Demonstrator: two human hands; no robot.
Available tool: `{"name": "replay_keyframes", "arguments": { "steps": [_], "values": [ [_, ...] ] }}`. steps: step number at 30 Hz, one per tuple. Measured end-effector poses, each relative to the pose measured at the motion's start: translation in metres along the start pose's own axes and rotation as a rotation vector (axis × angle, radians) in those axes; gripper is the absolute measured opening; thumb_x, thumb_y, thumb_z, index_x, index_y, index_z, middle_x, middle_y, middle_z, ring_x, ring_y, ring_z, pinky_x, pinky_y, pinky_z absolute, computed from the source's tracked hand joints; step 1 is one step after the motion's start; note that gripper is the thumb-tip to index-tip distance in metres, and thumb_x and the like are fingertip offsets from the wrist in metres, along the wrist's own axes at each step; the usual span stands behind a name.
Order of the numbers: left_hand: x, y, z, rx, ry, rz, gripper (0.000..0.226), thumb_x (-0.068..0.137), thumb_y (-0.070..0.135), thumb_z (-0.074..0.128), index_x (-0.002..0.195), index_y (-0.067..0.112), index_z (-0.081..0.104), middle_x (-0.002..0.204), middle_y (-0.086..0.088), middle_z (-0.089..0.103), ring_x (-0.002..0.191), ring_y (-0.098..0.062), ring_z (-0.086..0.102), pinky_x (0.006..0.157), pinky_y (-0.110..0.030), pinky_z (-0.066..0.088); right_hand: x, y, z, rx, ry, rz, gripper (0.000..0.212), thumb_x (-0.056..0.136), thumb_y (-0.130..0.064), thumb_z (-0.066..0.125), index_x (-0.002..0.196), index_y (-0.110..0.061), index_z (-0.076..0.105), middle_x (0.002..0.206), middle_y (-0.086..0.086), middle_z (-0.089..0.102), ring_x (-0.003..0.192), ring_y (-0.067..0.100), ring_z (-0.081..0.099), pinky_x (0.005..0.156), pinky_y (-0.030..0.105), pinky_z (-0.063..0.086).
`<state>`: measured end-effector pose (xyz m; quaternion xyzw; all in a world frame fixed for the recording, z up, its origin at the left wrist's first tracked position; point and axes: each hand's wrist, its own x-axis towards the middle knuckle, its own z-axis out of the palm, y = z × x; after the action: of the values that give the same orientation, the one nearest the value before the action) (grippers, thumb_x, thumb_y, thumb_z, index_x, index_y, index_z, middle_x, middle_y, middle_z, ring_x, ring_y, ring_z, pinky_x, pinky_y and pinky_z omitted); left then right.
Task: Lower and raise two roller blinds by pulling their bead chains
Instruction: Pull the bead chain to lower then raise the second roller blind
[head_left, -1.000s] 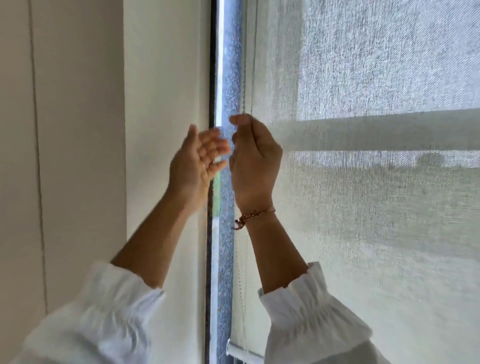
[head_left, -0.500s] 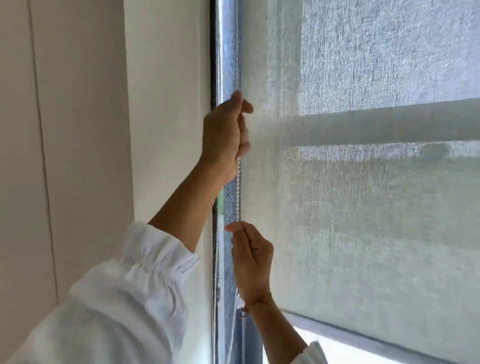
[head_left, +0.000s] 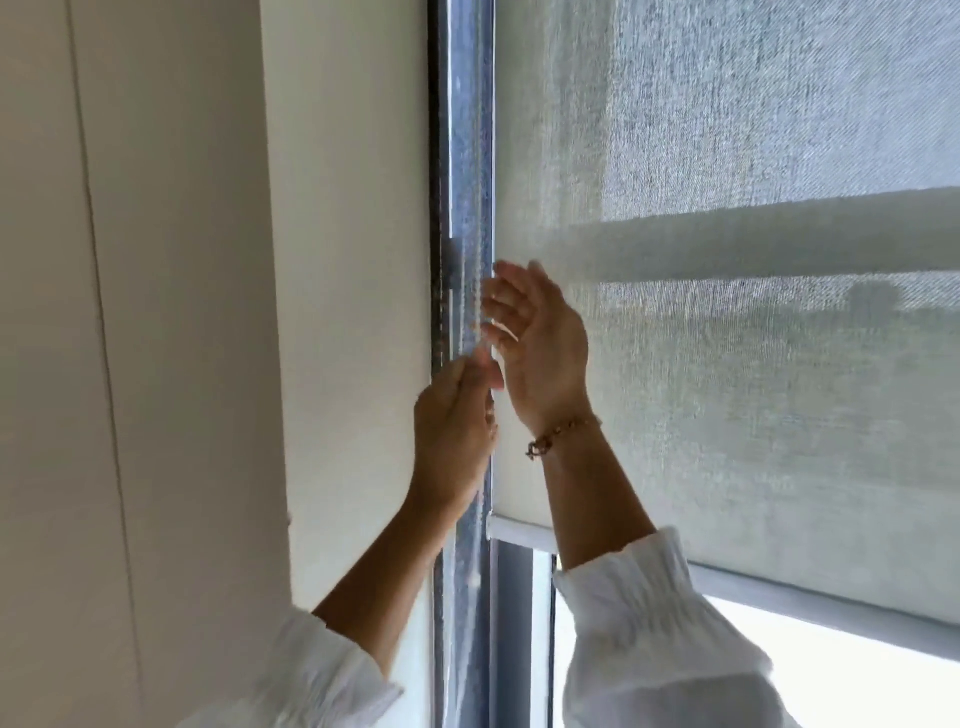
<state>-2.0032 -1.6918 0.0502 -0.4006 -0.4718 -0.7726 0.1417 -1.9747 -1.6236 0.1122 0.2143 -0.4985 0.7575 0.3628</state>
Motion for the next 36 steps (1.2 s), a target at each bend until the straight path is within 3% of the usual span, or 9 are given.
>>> {"name": "replay_keyframes", "arguments": {
  "steps": [5,7,11,14,16,20,27,31,36],
  "values": [
    [-0.043,-0.033,-0.014,0.273,-0.026,0.033,0.032,0.089,0.044,0.041,0.061,0.036,0.055,0.044,0.012,0.046,0.041,-0.002,0.035,0.044,-0.023,0.03,0.019,-0.036,0.043,-0.098,-0.031,-0.087,0.017,0.094,-0.02,0.05,0.084,-0.011,0.061,0.074,0.007,0.065,0.052,0.015,0.061,0.054,0.028,0.055],
    [-0.059,-0.043,-0.018,0.299,-0.029,0.071,0.031,0.09,0.042,0.04,0.062,0.035,0.053,0.046,0.012,0.048,0.042,0.0,0.034,0.047,-0.023,0.029,0.023,-0.037,0.049,-0.193,0.061,-0.104,0.024,0.093,-0.021,0.05,0.081,-0.003,0.062,0.061,0.003,0.057,0.041,0.011,0.047,0.04,0.022,0.042],
    [-0.074,-0.056,-0.031,0.332,-0.076,0.029,0.034,0.089,0.04,0.039,0.057,0.033,0.048,0.044,0.01,0.042,0.043,-0.003,0.03,0.048,-0.023,0.025,0.011,-0.013,0.045,-0.444,0.244,-0.243,0.032,0.092,-0.02,0.05,0.062,-0.021,0.064,0.046,-0.011,0.043,0.048,0.01,0.036,0.053,0.033,0.032],
    [-0.057,-0.053,-0.043,0.158,-0.13,-0.162,0.038,0.079,0.05,0.043,0.049,0.027,0.047,0.041,0.009,0.036,0.042,-0.007,0.028,0.047,-0.025,0.021,0.001,-0.007,0.044,-0.422,0.263,-0.403,0.027,0.091,-0.016,0.053,0.067,-0.021,0.064,0.039,-0.014,0.041,0.045,0.004,0.034,0.051,0.026,0.031],
    [-0.033,-0.042,-0.047,0.053,-0.055,-0.219,0.038,0.086,0.041,0.04,0.058,0.023,0.06,0.045,0.006,0.053,0.042,-0.009,0.045,0.049,-0.026,0.035,-0.001,-0.008,0.045,-0.416,0.278,-0.478,0.024,0.091,-0.015,0.052,0.071,-0.017,0.065,0.041,-0.014,0.041,0.044,0.002,0.034,0.049,0.023,0.031],
    [0.027,0.006,-0.041,-0.063,-0.047,-0.138,0.045,0.099,0.021,0.022,0.084,0.023,0.064,0.066,0.011,0.074,0.064,-0.001,0.067,0.059,-0.018,0.052,-0.011,-0.002,0.044,-0.497,0.287,-0.583,0.022,0.092,-0.012,0.051,0.077,-0.01,0.067,0.051,-0.016,0.044,0.045,0.001,0.037,0.048,0.022,0.033],
    [0.091,0.099,-0.012,-0.216,-0.261,-0.02,0.028,0.096,0.024,0.036,0.109,0.015,0.059,0.098,0.003,0.074,0.099,-0.017,0.068,0.08,-0.024,0.054,-0.041,0.031,0.021,-0.536,0.239,-0.626,0.019,0.088,-0.012,0.05,0.08,-0.004,0.066,0.049,-0.017,0.041,0.044,0.001,0.034,0.046,0.016,0.028],
    [0.097,0.122,0.012,-0.311,-0.329,-0.082,0.022,0.097,0.022,0.039,0.105,0.011,0.056,0.09,0.0,0.075,0.089,-0.02,0.071,0.077,-0.03,0.057,-0.059,0.047,0.003,-0.547,0.234,-0.648,0.021,0.089,-0.015,0.051,0.078,-0.005,0.066,0.057,-0.021,0.046,0.046,-0.003,0.04,0.049,0.007,0.031],
    [0.106,0.131,0.028,-0.257,-0.251,-0.135,0.017,0.094,0.026,0.047,0.083,0.016,0.056,0.073,0.002,0.065,0.048,-0.008,0.053,0.044,-0.019,0.039,-0.078,0.076,-0.012,-0.579,0.22,-0.617,0.018,0.088,-0.019,0.048,0.081,-0.019,0.064,0.062,-0.009,0.056,0.051,0.001,0.044,0.049,0.018,0.039]
  ]
}}
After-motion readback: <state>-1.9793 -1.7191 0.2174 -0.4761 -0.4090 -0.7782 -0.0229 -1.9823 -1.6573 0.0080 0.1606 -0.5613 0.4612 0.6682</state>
